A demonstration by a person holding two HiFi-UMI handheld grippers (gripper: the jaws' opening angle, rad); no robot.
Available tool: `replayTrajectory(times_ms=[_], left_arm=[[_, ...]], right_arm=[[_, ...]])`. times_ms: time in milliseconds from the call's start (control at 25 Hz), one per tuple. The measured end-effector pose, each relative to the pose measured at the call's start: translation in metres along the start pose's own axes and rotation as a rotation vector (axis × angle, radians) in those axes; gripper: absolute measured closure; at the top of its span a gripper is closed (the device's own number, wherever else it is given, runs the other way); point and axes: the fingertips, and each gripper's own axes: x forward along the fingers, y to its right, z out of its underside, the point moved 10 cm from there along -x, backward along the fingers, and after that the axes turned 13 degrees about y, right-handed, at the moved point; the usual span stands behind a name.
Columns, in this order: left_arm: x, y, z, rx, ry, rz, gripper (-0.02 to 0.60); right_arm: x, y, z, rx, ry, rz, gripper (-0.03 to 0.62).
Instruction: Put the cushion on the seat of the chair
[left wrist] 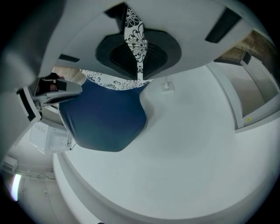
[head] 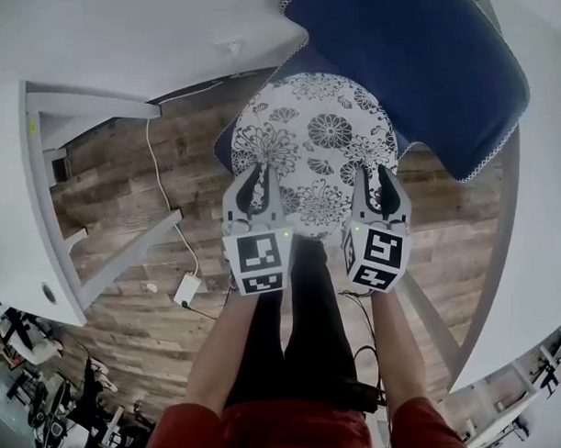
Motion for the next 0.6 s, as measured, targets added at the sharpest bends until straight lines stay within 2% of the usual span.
replayTrajectory(times_ms=[120,200,600], left_arm=[[-0.01,-0.003,-0.025,-0.043,0.029,0.01,0.549],[-0.017,-0.005,-0.043,-0.038,0.053,0.021,0.503],[-0.073,-0.016,-0.137,-0.012,0.187,0.03,0.495]], right_arm=[[-0.01,-0.005,-0.027,-0.004,0.032,0.001,0.465],[-0.016,-0.008,-0.046,-0.004,0.056,0.006,0.465],[-0.073,-0.022,-0.144,-0.003,0.183,0.021,0.467]])
